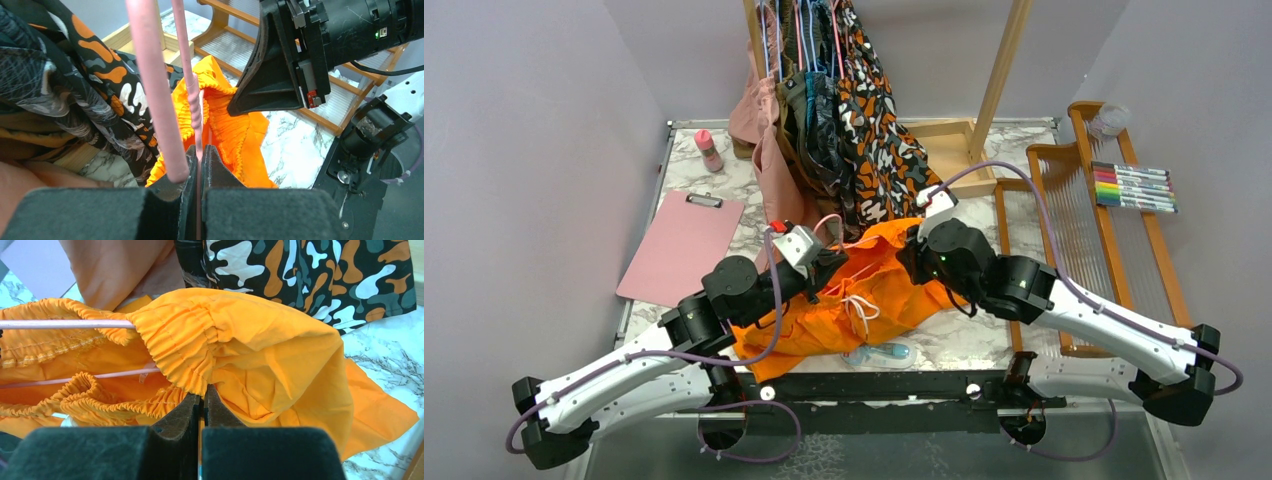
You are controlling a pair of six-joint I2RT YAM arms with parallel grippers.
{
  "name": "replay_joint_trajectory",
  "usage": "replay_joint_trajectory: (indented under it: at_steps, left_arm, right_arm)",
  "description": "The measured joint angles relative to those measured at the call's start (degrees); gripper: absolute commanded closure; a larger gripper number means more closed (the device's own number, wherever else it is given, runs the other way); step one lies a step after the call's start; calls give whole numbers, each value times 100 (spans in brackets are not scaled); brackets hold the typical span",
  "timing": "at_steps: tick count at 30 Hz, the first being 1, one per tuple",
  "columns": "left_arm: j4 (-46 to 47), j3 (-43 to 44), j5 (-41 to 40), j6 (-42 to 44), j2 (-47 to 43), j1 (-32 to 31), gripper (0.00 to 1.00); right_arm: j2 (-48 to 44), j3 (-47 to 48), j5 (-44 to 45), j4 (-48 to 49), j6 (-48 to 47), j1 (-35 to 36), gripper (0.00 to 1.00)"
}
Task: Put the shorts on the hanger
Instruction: Adjust the shorts on the hanger.
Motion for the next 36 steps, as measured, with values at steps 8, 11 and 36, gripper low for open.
replay_joint_trajectory:
  at_steps: [8, 11, 36]
  left_arm:
    - [-92, 0, -350, 52, -317, 0, 100]
    - [-92, 7, -387, 83, -332, 0, 100]
    - [-190, 437, 1252, 365, 323, 2, 100]
  right_arm:
    - [-271, 52, 26, -4, -4, 13, 99]
    - [-334, 103, 33, -9, -7, 13, 99]
    - [-90, 1429, 125, -656, -546, 13, 87]
